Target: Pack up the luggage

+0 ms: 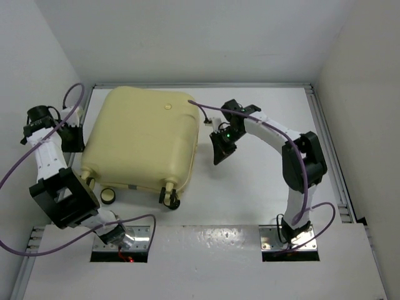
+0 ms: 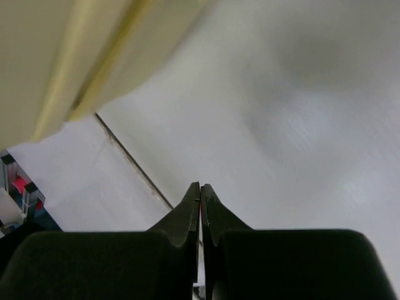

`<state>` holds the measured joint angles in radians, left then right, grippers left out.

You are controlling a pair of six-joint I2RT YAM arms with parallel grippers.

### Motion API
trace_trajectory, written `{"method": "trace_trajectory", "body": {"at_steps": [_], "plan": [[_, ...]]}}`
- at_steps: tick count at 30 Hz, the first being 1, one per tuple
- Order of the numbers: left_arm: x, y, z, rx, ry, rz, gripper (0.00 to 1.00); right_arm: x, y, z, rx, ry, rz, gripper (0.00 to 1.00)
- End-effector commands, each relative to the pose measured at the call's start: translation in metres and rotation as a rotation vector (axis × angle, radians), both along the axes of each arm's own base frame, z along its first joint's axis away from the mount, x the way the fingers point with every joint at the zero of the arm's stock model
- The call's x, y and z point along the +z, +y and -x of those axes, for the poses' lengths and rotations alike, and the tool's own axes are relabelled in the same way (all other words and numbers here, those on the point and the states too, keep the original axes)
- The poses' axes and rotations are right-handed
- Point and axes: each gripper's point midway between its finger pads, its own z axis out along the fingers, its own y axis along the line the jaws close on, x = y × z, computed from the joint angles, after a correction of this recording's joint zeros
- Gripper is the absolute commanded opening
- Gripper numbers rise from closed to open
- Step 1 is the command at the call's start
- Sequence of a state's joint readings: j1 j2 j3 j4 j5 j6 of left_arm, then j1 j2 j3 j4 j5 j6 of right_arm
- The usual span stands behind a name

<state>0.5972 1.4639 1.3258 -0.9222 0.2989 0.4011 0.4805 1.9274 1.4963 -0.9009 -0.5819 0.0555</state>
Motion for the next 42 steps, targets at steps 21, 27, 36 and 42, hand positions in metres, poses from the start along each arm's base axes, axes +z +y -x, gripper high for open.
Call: {"method": "trace_trajectory", "body": {"at_steps": [21, 27, 36, 42], "plan": [[-0.009, -0.287, -0.058, -0.747, -0.141, 0.671, 0.20, 0.085, -0.010, -0.174, -0.414, -0.277, -0.230, 0.08], [0.035, -0.292, -0.122, -0.548, -0.432, 0.644, 0.30, 0.123, -0.057, -0.251, -0.521, -0.452, -0.227, 0.11], [0.059, -0.230, -0.125, -0.461, -0.608, 0.393, 0.59, 0.175, -0.209, -0.250, -0.725, -0.765, -0.017, 0.31], [0.033, -0.172, -0.134, -0.361, -0.602, 0.260, 0.59, 0.190, -0.144, -0.142, -0.546, -0.652, -0.195, 0.25]]}}
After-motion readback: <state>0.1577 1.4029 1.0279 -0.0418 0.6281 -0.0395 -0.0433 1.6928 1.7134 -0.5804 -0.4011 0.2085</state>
